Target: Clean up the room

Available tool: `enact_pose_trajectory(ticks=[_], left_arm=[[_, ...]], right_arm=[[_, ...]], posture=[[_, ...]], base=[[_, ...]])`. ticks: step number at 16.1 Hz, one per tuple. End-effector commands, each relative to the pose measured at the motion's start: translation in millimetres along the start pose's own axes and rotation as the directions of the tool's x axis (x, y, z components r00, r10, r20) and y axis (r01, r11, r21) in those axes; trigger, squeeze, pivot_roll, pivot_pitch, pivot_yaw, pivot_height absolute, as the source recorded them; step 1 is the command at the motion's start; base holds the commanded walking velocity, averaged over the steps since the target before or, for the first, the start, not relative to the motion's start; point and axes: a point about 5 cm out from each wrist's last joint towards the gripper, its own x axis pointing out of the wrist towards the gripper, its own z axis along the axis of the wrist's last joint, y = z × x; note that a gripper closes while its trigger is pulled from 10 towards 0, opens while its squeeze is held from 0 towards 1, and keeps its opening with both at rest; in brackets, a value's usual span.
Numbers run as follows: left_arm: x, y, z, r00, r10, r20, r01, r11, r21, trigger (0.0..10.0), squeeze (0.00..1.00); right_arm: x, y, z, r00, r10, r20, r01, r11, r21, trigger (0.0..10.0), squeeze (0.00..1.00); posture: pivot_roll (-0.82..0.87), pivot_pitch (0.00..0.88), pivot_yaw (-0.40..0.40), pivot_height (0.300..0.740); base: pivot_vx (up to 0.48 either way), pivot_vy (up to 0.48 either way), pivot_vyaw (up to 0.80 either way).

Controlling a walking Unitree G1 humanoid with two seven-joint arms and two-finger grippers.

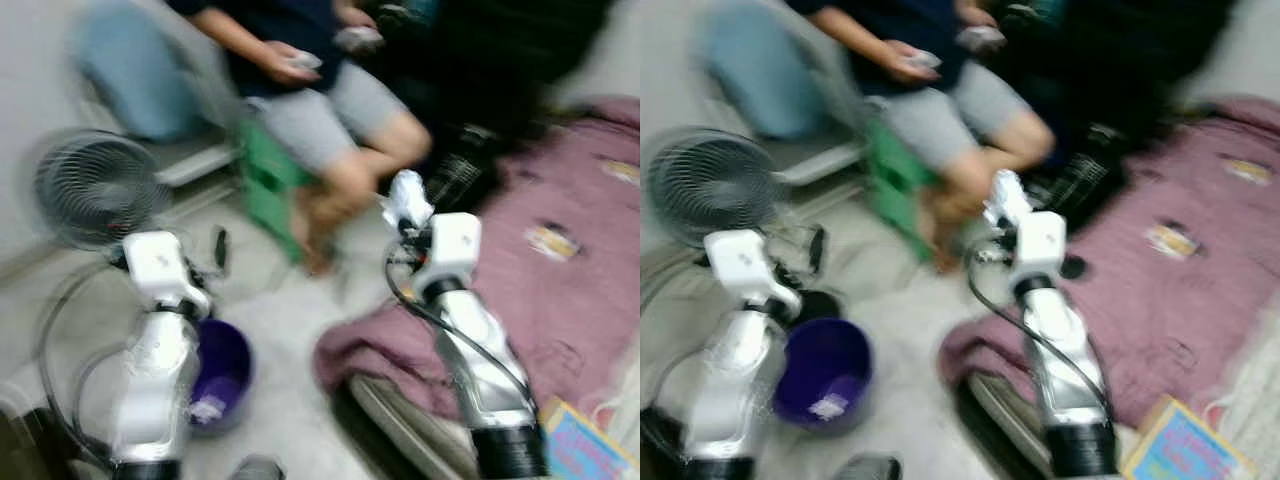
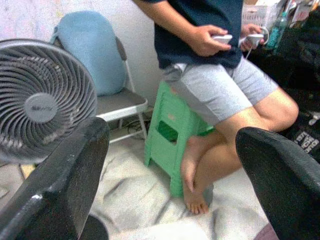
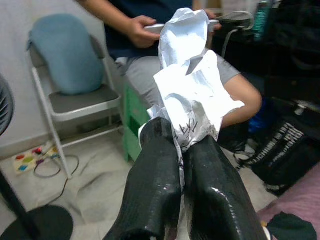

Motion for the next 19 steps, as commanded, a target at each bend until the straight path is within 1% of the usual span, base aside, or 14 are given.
enact_pose_trajectory(ticks=[1,3,5,6,7,8,9,11,12,14,15,16,19], left_arm=[[-2.4,5.5,3,1.000,0.027,0.015,-0.027,1.000,0.015,10.0,0.00],[-6.8,7.5,3,0.999,0.046,0.014,-0.046,0.999,0.014,10.0,0.00],[-13.3,12.7,2,0.996,0.090,0.020,-0.090,0.996,0.012,10.0,0.00],[-14.6,13.6,3,0.995,0.100,0.022,-0.100,0.995,0.011,10.0,0.00],[-18.2,17.1,3,0.992,0.125,0.024,-0.125,0.992,0.007,10.0,0.00],[-20.4,18.8,3,0.990,0.137,0.025,-0.138,0.990,0.010,10.0,0.00],[-21.3,19.0,2,0.990,0.139,0.024,-0.139,0.990,0.012,10.0,0.00],[-22.1,19.2,2,0.990,0.142,0.024,-0.142,0.990,0.014,10.0,0.00],[-21.8,17.9,4,0.990,0.139,0.025,-0.139,0.990,0.012,10.0,0.00],[-20.8,14.5,3,0.990,0.143,0.019,-0.143,0.990,-0.023,10.0,0.00],[-20.7,11.8,3,0.990,0.143,0.021,-0.142,0.989,-0.029,10.0,0.00],[-21.3,8.1,4,0.989,0.142,0.026,-0.141,0.989,-0.033,10.0,0.00],[-18.6,8.7,2,0.989,0.144,0.014,-0.144,0.989,-0.024,10.0,0.00]], right_arm=[[4.0,1.6,0,1.000,-0.001,0.003,0.001,1.000,0.019,10.0,0.00],[5.9,3.0,-1,1.000,0.007,-0.003,-0.007,1.000,0.029,10.0,0.00],[11.0,10.4,-4,0.998,0.052,-0.021,-0.052,0.999,0.002,10.0,0.00],[12.2,12.1,-5,0.998,0.060,-0.024,-0.060,0.998,0.008,10.0,0.00],[16.2,19.9,-2,0.995,0.103,-0.014,-0.103,0.995,0.002,10.0,0.00],[18.5,24.5,0,0.992,0.129,-0.006,-0.129,0.992,0.008,10.0,0.00],[19.6,25.7,0,0.990,0.141,-0.002,-0.141,0.990,0.013,10.0,0.00],[19.8,26.3,1,0.989,0.149,0.009,-0.149,0.989,-0.005,10.0,0.00],[19.3,27.0,2,0.988,0.151,0.015,-0.150,0.988,-0.030,10.0,0.00],[17.3,30.4,0,0.985,0.170,0.008,-0.170,0.985,-0.020,10.0,0.00],[16.6,30.1,1,0.985,0.174,0.011,-0.174,0.984,-0.036,10.0,0.00],[16.4,29.0,2,0.984,0.176,0.015,-0.175,0.983,-0.050,10.0,0.00],[18.0,26.1,3,0.987,0.161,0.015,-0.160,0.986,-0.046,10.0,0.00]], posture=[[0.08,0.000,-0.028,0.740],[0.10,0.000,-0.049,0.740],[0.14,0.000,-0.086,0.740],[0.15,0.000,-0.101,0.740],[0.15,0.000,-0.106,0.740],[0.16,0.000,-0.112,0.740],[0.16,0.000,-0.114,0.740],[0.17,0.000,-0.110,0.740],[0.16,0.000,-0.111,0.740],[0.15,0.000,-0.123,0.740],[0.15,0.000,-0.127,0.740],[0.15,0.000,-0.129,0.740],[0.13,0.000,-0.119,0.740]], base=[[0.000,0.000,0.00],[0.000,0.000,0.00],[0.000,0.000,0.00],[0.000,0.000,0.00],[0.000,0.000,0.00],[0.000,0.000,0.00],[0.000,0.000,0.00],[0.000,0.000,0.00],[0.000,0.000,0.59],[0.000,0.000,0.80],[0.000,0.000,0.80],[0.000,0.000,0.80],[0.000,0.000,0.80]])
